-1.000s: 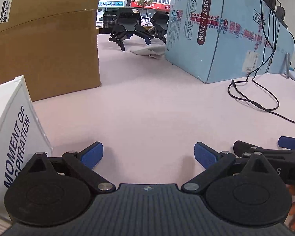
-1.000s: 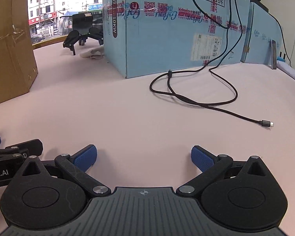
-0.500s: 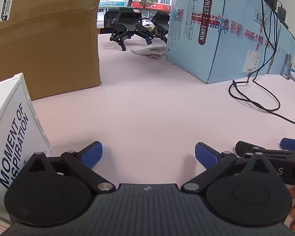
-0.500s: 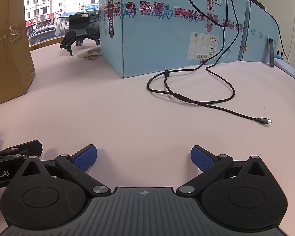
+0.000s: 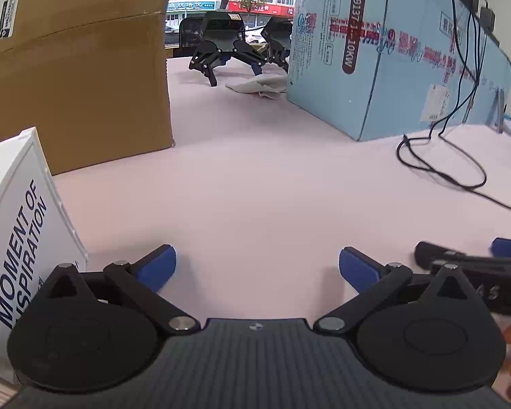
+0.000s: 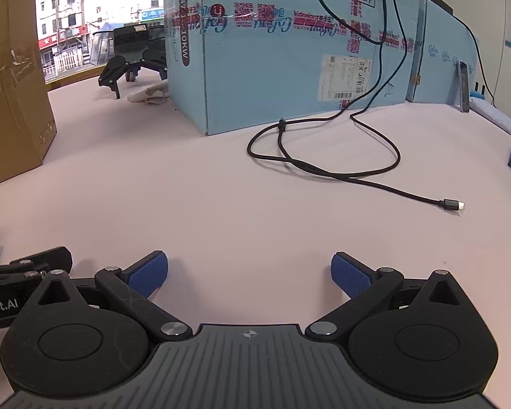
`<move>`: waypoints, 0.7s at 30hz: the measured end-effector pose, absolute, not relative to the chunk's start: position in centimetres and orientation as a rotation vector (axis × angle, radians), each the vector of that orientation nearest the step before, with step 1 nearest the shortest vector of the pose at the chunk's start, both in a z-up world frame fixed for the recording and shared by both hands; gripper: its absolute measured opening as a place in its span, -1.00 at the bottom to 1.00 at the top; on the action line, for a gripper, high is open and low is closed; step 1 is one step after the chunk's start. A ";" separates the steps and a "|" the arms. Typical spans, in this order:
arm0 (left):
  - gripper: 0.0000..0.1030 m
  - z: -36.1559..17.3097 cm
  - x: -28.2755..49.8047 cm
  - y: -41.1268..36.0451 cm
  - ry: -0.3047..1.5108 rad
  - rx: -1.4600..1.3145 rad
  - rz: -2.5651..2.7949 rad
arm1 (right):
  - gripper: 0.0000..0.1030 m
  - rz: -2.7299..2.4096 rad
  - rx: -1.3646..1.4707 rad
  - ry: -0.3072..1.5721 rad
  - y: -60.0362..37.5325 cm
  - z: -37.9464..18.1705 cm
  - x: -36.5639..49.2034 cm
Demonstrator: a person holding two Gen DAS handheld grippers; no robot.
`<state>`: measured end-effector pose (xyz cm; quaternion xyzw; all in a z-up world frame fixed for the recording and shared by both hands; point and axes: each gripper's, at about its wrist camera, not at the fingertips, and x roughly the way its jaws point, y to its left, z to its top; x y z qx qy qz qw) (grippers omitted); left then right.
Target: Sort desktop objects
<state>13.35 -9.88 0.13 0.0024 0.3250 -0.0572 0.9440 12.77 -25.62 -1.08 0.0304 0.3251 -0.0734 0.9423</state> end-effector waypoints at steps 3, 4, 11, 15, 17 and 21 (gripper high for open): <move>1.00 0.0 13.4 -10.4 0.670 0.047 -0.097 | 1.00 -0.170 0.080 0.666 -26.0 -1.0 12.6; 1.00 0.0 13.4 -10.4 0.670 0.043 -0.098 | 1.00 -0.171 0.071 0.665 -25.8 -1.0 12.6; 1.00 -0.1 13.4 -10.2 0.669 0.040 -0.098 | 1.00 -0.182 0.059 0.662 -25.6 -1.1 12.5; 1.00 -0.1 13.3 -10.2 0.669 0.040 -0.098 | 1.00 -0.184 0.057 0.662 -25.5 -1.1 12.5; 1.00 -0.1 13.3 -10.2 0.669 0.039 -0.098 | 1.00 -0.186 0.057 0.662 -25.5 -1.1 12.5; 1.00 -0.1 13.4 -10.2 0.669 0.038 -0.098 | 1.00 -0.188 0.056 0.662 -25.4 -1.2 12.4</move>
